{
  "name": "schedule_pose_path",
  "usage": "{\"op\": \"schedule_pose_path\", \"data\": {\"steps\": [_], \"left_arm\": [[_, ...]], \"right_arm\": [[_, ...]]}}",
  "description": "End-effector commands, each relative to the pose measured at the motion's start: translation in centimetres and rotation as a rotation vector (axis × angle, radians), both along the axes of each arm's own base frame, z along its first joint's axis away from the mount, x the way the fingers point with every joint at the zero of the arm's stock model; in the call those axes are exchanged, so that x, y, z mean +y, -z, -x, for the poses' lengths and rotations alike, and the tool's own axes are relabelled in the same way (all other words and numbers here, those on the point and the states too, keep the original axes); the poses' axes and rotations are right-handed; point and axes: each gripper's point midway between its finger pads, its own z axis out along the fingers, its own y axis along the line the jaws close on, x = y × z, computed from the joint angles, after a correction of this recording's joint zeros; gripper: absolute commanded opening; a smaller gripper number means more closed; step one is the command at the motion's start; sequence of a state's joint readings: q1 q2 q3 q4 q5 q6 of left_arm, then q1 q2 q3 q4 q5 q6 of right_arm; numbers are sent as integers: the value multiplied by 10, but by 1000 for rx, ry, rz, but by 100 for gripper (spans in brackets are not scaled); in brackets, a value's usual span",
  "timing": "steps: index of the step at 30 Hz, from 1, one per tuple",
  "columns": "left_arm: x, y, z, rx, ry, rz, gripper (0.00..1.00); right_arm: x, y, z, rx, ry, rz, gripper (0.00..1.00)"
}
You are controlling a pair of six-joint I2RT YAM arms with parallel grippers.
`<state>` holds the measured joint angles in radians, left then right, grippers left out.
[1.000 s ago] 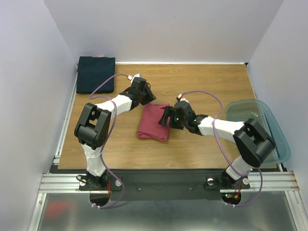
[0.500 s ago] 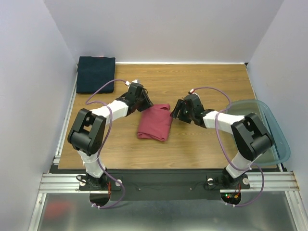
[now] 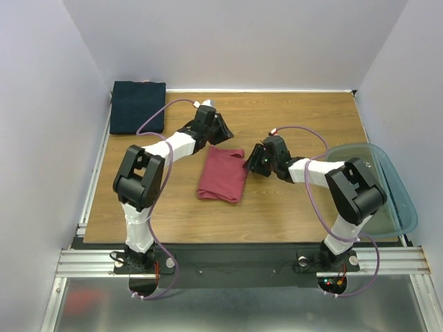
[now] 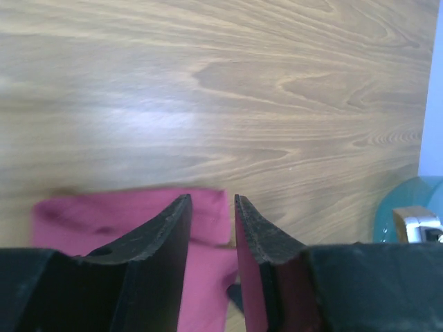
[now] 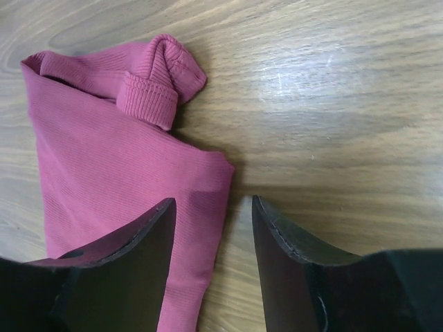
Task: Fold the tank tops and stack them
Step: Neatly place the folded tank top to the corner
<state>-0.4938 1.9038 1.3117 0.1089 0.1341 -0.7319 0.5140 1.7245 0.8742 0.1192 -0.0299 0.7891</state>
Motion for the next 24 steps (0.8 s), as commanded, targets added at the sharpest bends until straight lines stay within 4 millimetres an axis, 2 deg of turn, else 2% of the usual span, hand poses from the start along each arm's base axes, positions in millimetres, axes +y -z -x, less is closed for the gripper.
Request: {"op": "schedule_pose_path", "data": {"steps": [1, 5, 9, 12, 14, 16, 19, 24], "left_arm": [[-36, -1, -1, -20, 105, 21, 41], [-50, 20, 0, 19, 133, 20, 35], [-60, 31, 3, 31, 163, 16, 29], [-68, 35, 5, 39, 188, 23, 25], [-69, 37, 7, 42, 193, 23, 22], [-69, 36, 8, 41, 189, 23, 21], [-68, 34, 8, 38, 189, 21, 18], [-68, 35, 9, 39, 198, 19, 13]], "right_arm": [[13, -2, -8, -32, -4, -61, 53], [15, 2, -7, -19, 0, -78, 53], [15, 6, -7, -17, 10, -85, 50], [16, 8, -6, -17, 9, -98, 42], [17, 6, -6, -28, 7, -104, 32], [18, -2, -8, -49, 3, -114, 23], [21, -14, -12, -83, -16, -120, 16], [23, -43, -19, -156, -38, -123, 11]]}}
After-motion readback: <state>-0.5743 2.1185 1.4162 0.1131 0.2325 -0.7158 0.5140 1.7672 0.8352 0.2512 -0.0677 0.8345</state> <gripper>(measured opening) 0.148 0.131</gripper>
